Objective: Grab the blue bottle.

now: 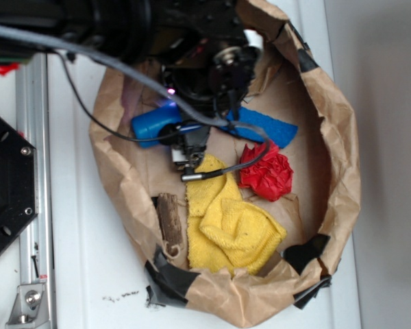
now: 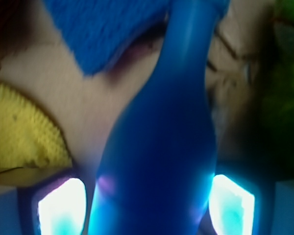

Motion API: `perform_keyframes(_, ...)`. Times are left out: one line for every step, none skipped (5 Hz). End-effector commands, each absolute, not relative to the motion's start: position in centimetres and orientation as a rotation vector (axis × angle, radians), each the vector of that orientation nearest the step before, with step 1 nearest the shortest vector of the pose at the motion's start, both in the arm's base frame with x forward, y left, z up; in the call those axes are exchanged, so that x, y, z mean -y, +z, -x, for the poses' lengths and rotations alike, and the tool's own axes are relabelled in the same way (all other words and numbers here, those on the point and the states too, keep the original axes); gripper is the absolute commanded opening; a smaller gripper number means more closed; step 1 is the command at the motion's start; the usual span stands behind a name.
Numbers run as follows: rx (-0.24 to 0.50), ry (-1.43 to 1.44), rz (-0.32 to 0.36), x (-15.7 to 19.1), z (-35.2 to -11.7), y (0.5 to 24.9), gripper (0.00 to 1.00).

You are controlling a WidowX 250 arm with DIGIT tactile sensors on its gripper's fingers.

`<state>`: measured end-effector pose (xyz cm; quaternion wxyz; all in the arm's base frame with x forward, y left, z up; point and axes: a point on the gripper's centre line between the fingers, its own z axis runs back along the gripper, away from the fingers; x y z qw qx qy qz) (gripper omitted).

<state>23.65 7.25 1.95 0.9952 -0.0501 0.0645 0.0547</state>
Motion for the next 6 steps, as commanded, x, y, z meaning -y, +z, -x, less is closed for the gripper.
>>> perform_keyframes(-0.07, 0.086, 0.047, -8.6, -23.3, 4.2, 0.0)
perform_keyframes(-0.013, 0.131, 0.01, -9.8, -23.4, 9.1, 0.0)
perform_keyframes(0.008, 0.153, -0.078, -9.6, -24.6, 13.8, 0.0)
perform_keyframes(-0.029, 0.163, -0.191, -7.6, -25.6, 15.8, 0.0)
perform_keyframes(0.009, 0.227, -0.143, -5.3, -26.1, 16.8, 0.0)
perform_keyframes(0.02, 0.265, -0.06, -4.5, -26.9, 16.5, 0.0)
